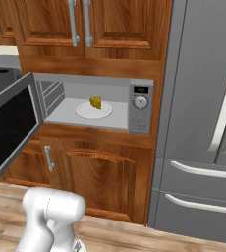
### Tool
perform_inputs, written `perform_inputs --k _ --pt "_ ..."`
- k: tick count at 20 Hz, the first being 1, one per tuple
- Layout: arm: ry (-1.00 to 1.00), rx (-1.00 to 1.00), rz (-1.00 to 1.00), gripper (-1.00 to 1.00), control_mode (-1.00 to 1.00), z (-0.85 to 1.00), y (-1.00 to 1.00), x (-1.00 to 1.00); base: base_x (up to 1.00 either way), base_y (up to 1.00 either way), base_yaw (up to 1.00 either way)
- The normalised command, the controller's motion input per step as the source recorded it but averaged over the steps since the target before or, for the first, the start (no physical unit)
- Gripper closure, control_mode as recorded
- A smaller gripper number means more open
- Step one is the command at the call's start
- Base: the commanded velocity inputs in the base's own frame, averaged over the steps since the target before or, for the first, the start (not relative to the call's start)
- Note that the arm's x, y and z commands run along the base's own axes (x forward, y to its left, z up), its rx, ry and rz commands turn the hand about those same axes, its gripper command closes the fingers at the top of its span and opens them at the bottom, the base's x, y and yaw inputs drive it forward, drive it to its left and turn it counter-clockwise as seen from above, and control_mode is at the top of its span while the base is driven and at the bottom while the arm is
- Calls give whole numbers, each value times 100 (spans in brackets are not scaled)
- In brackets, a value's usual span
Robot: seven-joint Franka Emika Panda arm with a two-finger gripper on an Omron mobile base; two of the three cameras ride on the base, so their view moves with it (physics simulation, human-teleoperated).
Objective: Close the microwave door.
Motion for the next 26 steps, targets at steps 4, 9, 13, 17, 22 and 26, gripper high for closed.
perform_inputs --k 4,9,13,17,22,26 --pt "-48 -25 -16 -100 -100 0 100 -100 0 0 0" --pt "-22 -26 -16 -100 -100 -25 100 -81 0 0 0" --pt "0 -22 -26 -100 -100 -87 100 -6 0 0 0" --pt "-1 -13 -34 -100 -100 -88 100 31 0 0 0" --pt "-8 -1 -28 -100 -100 -93 87 80 0 0 0" --pt "-22 0 -26 -100 -100 -83 48 95 0 0 0"
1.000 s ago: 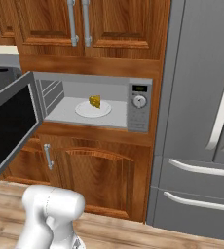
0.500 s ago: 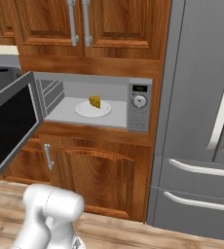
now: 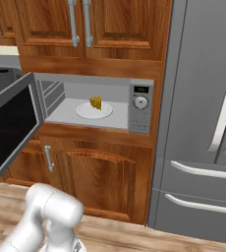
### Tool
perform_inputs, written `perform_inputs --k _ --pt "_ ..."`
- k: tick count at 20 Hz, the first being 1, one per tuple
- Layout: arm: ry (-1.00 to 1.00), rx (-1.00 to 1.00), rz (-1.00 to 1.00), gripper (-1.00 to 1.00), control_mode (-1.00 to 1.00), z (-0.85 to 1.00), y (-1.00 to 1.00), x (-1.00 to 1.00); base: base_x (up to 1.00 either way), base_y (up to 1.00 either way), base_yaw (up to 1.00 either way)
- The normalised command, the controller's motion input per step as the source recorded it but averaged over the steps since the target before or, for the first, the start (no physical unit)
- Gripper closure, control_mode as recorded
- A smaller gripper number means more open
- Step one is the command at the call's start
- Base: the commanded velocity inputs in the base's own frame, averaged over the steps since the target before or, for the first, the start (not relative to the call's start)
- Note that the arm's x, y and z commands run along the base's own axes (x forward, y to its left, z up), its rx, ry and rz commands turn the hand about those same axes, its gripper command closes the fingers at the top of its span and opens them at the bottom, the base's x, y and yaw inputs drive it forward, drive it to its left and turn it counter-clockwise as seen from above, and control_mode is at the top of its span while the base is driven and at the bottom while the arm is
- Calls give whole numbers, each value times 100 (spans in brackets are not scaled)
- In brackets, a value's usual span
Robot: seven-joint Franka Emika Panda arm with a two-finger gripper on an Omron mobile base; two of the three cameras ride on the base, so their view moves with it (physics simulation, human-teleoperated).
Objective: Close the microwave door.
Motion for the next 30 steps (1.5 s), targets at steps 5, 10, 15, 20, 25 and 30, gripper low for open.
perform_inputs --k 5,10,15,20,25,30 --pt "-22 0 -3 -100 -100 -69 25 100 0 0 0" --pt "-23 0 0 -100 -100 -48 20 76 0 0 0" --pt "-10 0 0 -100 -100 -33 -15 11 0 0 0" --pt "0 0 -5 -100 -100 -6 -38 3 0 0 0" --pt "7 0 -3 -100 -100 0 -79 0 0 0 0" --pt "9 3 0 -100 -100 0 -94 -4 0 0 0"
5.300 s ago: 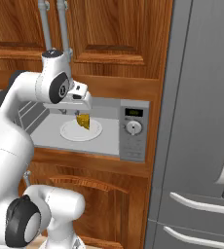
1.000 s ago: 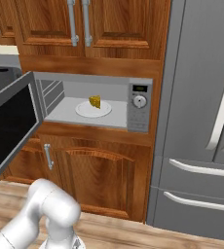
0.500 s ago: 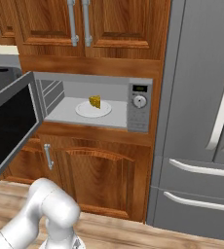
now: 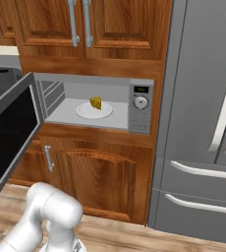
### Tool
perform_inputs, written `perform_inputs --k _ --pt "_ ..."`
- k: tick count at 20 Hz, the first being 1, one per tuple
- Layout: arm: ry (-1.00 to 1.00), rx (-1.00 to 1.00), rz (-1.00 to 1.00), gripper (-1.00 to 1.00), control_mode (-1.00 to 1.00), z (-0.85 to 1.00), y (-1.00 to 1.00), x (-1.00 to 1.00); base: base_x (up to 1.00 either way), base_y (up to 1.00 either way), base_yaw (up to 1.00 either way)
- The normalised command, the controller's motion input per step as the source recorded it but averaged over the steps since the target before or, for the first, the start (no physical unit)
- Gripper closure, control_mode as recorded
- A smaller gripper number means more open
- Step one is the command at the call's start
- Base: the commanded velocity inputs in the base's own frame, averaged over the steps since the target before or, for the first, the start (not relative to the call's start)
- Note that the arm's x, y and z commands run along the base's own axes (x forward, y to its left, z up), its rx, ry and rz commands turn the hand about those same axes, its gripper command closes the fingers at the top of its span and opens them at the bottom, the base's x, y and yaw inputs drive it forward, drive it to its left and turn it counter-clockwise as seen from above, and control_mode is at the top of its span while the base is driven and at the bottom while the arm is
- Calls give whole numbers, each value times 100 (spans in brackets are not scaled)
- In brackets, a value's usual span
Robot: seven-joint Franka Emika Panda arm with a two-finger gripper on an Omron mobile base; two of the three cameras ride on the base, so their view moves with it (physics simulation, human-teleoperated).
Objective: Close the microwave door.
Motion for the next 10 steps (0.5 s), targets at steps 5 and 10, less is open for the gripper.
perform_inputs --k 5,10 --pt "17 9 0 -100 -100 0 -100 4 0 0 0" --pt "26 23 9 -100 -100 0 -100 36 0 0 0"
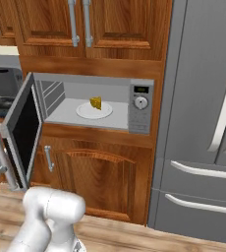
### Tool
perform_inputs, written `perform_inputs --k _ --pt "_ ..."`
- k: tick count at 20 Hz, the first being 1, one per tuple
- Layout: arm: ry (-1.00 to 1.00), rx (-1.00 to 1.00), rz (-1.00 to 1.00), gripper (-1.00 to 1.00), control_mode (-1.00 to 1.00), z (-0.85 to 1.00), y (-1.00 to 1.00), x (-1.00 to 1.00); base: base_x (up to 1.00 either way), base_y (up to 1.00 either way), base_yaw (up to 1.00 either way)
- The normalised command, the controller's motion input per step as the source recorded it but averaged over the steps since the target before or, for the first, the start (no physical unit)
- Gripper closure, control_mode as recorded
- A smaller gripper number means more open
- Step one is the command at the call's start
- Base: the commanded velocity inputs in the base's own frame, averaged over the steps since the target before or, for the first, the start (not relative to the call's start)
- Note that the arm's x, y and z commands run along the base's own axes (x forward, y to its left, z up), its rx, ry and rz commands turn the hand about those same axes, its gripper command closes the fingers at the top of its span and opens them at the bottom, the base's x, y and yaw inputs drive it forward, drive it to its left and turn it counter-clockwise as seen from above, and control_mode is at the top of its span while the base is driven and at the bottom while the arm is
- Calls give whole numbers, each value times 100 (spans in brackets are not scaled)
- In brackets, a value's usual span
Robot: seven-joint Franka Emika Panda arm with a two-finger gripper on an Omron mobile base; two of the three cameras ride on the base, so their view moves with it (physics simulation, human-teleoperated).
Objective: Close the microwave door.
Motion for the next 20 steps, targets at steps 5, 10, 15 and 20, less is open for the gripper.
perform_inputs --k 5,10,15,20 --pt "7 20 19 -100 -100 0 -100 34 0 0 0" --pt "0 14 30 -100 -100 -1 -100 47 0 0 0" --pt "1 15 30 -100 -100 0 -96 60 0 0 0" --pt "6 6 23 -100 -100 5 -70 54 0 0 0"
